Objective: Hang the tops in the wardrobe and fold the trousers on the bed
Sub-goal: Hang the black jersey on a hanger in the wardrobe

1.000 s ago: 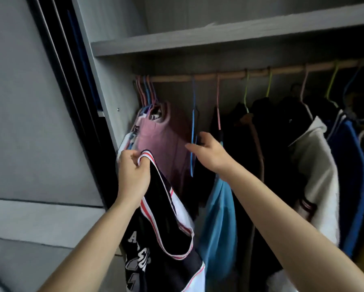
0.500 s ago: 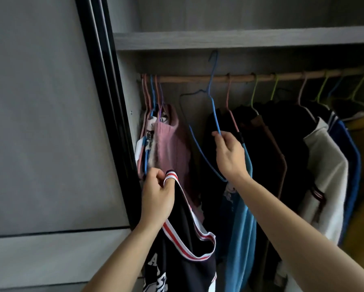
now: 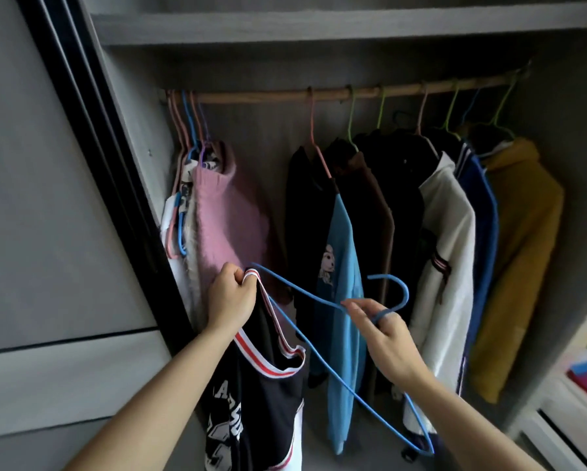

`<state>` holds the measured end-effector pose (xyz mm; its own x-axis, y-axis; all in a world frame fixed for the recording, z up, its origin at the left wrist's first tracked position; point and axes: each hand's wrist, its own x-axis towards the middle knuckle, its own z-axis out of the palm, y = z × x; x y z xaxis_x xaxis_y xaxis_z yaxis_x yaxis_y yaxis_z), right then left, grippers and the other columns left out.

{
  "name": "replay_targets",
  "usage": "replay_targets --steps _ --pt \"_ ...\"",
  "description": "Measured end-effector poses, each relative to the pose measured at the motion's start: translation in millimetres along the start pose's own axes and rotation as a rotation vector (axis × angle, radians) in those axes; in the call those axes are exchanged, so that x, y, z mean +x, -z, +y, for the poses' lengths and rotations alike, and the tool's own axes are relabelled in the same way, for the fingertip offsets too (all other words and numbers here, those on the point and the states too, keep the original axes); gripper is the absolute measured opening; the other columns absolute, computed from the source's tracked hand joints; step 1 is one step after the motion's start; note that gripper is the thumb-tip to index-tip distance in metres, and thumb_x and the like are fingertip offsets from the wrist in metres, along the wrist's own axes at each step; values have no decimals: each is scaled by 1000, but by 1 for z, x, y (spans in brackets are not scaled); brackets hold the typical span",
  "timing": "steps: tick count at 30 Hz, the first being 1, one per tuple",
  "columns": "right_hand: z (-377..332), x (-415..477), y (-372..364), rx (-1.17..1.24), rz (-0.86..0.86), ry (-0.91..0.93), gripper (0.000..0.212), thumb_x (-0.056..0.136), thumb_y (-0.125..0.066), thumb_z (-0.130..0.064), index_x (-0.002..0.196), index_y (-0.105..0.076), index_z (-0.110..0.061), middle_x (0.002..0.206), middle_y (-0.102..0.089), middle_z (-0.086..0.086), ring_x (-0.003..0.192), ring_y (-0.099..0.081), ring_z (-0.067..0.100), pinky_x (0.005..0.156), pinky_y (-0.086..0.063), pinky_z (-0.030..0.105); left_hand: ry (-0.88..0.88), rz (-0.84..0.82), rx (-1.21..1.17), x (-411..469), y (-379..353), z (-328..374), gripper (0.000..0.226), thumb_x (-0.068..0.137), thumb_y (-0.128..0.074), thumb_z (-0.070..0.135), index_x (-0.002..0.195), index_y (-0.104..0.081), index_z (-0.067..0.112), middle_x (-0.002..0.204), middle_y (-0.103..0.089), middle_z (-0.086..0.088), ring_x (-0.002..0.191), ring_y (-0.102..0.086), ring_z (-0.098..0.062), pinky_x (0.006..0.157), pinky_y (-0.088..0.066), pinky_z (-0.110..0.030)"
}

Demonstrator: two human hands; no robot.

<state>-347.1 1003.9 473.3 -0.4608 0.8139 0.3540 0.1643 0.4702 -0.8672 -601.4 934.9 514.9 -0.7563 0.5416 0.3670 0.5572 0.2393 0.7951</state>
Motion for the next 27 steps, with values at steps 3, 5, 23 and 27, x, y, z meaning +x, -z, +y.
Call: replay_targets --steps 3,5,23,27 --pt "-4 -9 32 30 -28 -56 19 97 -55 -47 97 -73 -38 52 -30 -1 48 -28 17 47 -23 32 11 -32 103 1 -10 0 32 90 -56 22 64 -40 11 60 -48 -3 72 -53 -37 62 -34 -36" --pt "-10 -14 54 -19 -55 -79 20 99 -56 -40 93 -74 -34 48 -29 -5 45 -28 13 45 -23 30 25 -37 174 4 -16 3 32 90 -55 22 64 -41 11 67 -55 -10 78 -57 -39 64 -35 -36" --pt "-12 -25 90 236 -202 -122 17 98 -59 -26 98 -74 -34 53 -35 -1 47 -29 14 45 -25 23 -432 -453 66 -69 -30 104 7 79 -70 34 85 -67 33 81 -65 19 80 -60 -4 78 -45 -26" --pt "-20 -21 93 338 -163 -76 18 95 -58 -34 101 -75 -32 61 -35 5 51 -29 17 47 -23 29 -659 -245 504 -59 -24 86 32 94 -44 50 78 -65 32 83 -57 18 96 -49 -11 84 -20 -34"
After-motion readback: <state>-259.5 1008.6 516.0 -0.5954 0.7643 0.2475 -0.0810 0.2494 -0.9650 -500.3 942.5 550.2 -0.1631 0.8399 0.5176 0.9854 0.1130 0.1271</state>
